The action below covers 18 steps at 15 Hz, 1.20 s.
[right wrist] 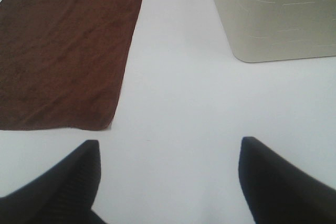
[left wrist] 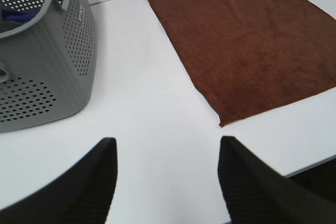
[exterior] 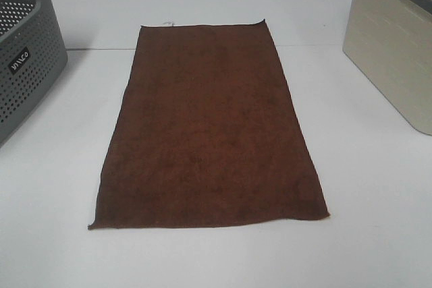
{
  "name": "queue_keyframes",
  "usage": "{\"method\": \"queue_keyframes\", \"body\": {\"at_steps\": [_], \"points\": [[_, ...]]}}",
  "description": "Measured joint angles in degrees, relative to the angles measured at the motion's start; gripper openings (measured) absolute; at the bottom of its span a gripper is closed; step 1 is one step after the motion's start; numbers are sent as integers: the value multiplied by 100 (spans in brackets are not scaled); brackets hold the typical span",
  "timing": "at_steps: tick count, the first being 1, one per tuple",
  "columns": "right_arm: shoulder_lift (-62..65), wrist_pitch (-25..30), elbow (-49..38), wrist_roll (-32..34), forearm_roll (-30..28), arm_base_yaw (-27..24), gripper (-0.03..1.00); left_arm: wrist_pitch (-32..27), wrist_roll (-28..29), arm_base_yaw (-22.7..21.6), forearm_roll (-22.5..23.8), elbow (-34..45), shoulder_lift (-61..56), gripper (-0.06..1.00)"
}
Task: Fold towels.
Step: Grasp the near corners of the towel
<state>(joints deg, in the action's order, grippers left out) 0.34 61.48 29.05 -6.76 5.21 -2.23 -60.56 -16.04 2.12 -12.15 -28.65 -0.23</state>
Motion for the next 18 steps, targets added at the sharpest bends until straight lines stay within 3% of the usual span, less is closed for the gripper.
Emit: {"method": "queue_keyframes", "body": {"at_steps": [18], "points": [[0, 0, 0, 0, 0, 0, 70, 0, 0, 0, 0, 0, 0, 56]]}}
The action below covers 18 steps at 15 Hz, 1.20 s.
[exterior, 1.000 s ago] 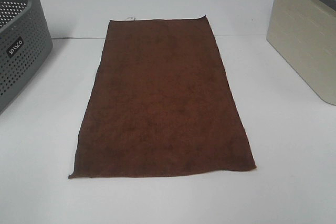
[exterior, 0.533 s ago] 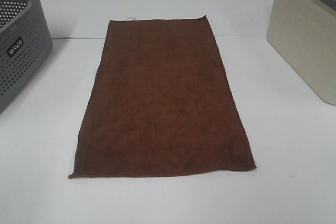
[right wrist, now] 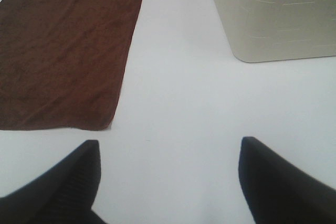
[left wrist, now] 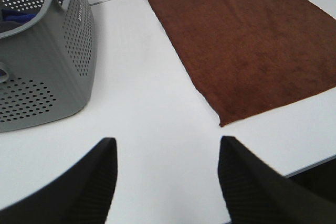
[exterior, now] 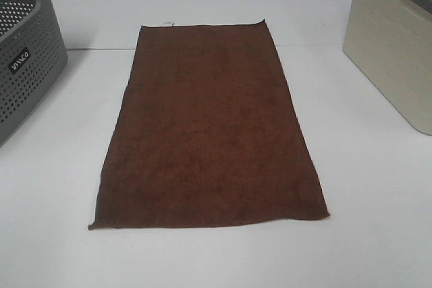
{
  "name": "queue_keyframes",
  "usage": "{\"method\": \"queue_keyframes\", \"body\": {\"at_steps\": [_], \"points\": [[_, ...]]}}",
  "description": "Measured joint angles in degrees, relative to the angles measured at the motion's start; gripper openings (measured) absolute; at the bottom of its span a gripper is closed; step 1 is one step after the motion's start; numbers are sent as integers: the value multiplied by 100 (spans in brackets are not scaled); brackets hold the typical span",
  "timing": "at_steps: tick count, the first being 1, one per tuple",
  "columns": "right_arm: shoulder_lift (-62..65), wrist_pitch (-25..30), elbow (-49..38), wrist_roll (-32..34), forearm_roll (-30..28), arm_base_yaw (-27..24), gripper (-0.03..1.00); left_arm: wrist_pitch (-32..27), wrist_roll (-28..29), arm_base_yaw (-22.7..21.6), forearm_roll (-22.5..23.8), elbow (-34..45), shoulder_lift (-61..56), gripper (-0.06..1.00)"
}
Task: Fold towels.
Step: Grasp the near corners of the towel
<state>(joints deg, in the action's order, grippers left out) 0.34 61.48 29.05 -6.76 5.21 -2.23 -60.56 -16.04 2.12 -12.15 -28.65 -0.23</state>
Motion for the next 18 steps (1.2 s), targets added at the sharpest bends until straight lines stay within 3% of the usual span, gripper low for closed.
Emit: {"method": "queue_keyframes", "body": {"at_steps": [10, 14, 18], "points": [[0, 0, 0, 0, 0, 0, 70, 120, 6, 0, 0, -52, 0, 56], [-246, -97, 17, 258, 0, 0, 66, 2005, 6, 0, -120, -40, 115, 56], [-1610, -550, 218, 487, 138, 0, 64, 3117, 6, 0, -1020, 29, 1530, 56]]}}
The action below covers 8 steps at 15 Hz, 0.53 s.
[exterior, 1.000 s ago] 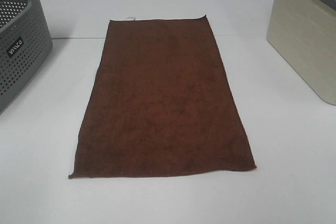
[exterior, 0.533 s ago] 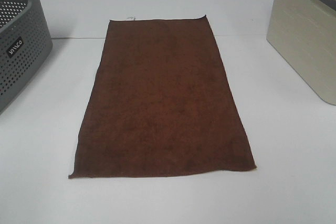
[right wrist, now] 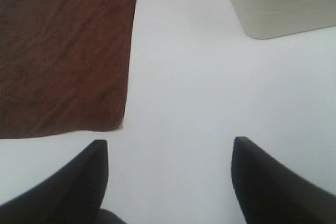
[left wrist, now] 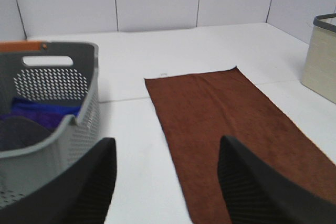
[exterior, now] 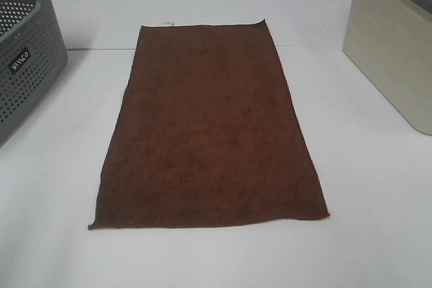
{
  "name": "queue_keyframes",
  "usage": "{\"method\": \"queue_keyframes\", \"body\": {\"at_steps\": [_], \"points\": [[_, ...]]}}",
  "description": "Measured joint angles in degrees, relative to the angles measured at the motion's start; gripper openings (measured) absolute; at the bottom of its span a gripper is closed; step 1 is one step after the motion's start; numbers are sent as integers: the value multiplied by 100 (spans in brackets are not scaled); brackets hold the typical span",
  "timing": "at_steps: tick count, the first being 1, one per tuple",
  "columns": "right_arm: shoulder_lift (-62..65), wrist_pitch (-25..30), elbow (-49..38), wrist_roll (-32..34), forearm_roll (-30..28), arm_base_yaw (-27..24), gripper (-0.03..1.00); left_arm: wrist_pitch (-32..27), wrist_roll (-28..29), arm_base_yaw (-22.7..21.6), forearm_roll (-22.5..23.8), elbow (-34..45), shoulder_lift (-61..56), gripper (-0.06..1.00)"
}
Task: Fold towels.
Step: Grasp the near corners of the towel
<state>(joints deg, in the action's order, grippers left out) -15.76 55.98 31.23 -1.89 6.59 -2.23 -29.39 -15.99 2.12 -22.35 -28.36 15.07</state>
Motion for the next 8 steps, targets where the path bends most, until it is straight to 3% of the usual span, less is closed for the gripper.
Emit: {"method": "queue_keyframes", "body": {"at_steps": [2, 5, 8], "points": [[-1192, -309, 103, 17, 493, 0, 64, 52, 6, 0, -1157, 0, 1398, 56], [-2469, -625, 178, -34, 1140, 0, 64, -189, -6, 0, -1805, 0, 2825, 56], [-3959, -951, 189, -470, 1856, 0, 64, -183, -321, 0, -2120, 0, 4584, 56]]}}
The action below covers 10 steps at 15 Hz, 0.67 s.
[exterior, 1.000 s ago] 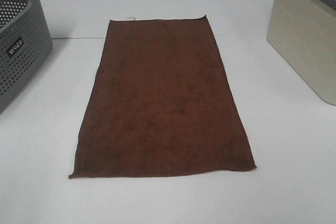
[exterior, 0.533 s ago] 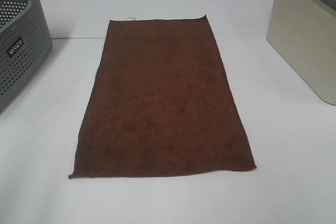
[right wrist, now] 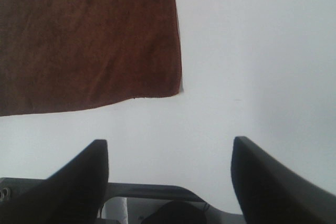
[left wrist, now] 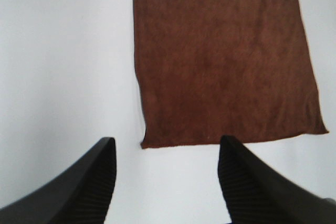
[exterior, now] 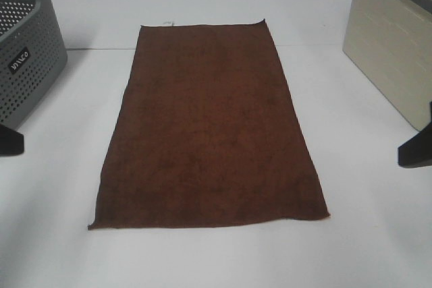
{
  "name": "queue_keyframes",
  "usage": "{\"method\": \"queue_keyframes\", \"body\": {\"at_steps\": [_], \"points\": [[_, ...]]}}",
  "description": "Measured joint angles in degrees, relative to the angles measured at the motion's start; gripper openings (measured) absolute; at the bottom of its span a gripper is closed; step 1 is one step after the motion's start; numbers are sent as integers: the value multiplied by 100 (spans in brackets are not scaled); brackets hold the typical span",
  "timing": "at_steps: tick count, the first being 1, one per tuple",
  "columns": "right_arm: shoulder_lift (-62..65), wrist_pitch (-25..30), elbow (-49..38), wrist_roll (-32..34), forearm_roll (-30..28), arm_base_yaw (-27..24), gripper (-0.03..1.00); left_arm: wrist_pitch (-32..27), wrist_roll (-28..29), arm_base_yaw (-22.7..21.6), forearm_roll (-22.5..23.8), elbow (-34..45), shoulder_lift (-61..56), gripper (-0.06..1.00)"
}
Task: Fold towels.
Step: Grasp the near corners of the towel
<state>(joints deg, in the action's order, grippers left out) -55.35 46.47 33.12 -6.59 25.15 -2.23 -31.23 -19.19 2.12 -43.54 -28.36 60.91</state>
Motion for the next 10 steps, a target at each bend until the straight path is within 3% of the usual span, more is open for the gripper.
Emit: {"method": "queue_keyframes", "body": {"at_steps": [2, 4, 6, 7, 10], "points": [[-963, -476, 0, -561, 378, 0, 64, -6, -613, 0, -607, 0, 1008, 56], [-1753, -894, 6, -1197, 871, 0, 64, -6, -1576, 0, -1444, 0, 1925, 56], [-2498, -1123, 6, -2034, 1581, 0, 64, 0, -2538, 0, -2401, -17, 2704, 56], [-2956, -1163, 6, -2802, 2166, 0, 64, -11, -2945, 0, -2750, -52, 3065, 56], [-3581, -1192, 52, -3942, 3151, 0, 64, -218, -3701, 0, -3363, -298, 3890, 56]]}}
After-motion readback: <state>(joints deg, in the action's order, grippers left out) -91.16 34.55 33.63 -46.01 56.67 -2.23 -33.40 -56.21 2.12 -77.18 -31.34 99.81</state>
